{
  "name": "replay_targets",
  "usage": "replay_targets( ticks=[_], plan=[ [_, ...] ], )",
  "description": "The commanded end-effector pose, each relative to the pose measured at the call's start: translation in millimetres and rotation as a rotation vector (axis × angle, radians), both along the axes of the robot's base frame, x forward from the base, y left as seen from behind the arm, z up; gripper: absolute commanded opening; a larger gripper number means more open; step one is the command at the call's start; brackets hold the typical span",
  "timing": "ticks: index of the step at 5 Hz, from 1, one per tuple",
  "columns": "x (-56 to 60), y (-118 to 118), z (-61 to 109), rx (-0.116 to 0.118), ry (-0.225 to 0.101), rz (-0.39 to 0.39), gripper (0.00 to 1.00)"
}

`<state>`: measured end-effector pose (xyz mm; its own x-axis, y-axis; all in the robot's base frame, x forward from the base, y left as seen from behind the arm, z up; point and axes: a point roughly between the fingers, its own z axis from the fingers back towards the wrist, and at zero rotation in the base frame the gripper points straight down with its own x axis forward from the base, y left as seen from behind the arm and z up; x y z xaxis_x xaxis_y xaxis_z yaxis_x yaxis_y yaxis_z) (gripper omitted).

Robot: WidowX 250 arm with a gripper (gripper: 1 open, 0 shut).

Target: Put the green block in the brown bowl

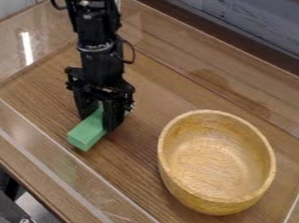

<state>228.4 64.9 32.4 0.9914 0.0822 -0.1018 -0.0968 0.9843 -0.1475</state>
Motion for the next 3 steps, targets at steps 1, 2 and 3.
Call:
replay_targets(
  ticks=[1, 2, 3],
  plan=[
    [10.1, -2.3, 33.1, 0.026, -0.045, -0.005, 0.0],
    [12.3, -22.6, 65.3, 0.027, -0.041, -0.009, 0.0],
    [13.3, -48.4, 100.0, 0.025, -0.054, -0.035, 0.0]
  ],
)
